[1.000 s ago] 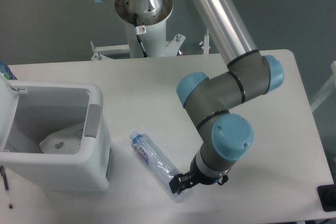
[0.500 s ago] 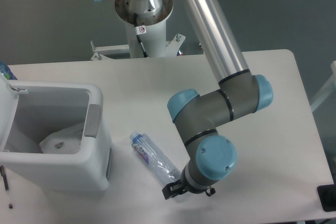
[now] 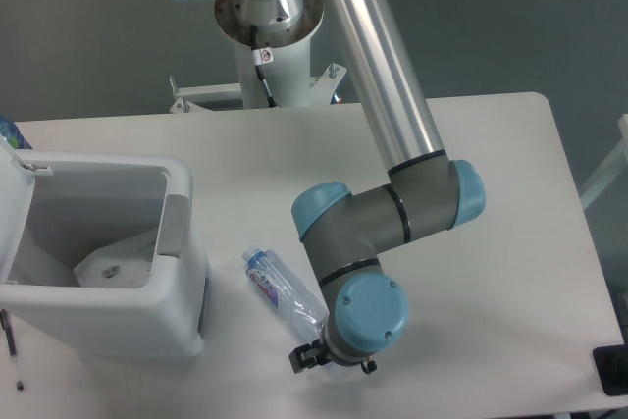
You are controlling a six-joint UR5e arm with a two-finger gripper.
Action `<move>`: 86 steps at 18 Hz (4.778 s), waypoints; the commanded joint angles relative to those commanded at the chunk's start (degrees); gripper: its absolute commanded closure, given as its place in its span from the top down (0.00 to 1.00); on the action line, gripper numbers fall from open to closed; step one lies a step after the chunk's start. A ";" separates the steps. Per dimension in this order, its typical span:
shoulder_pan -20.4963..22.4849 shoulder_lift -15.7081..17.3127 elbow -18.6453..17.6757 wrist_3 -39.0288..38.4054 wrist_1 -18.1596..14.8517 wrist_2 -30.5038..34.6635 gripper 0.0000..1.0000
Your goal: Place the trash in the trash can
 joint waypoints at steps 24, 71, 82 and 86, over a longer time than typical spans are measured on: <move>0.17 3.42 -0.88 1.49 -0.18 0.71 0.51; 3.53 26.28 2.64 6.59 27.68 -43.59 0.52; -2.72 29.53 -6.67 11.86 33.21 -43.59 0.56; -4.13 29.53 -7.56 12.04 33.57 -43.50 0.57</move>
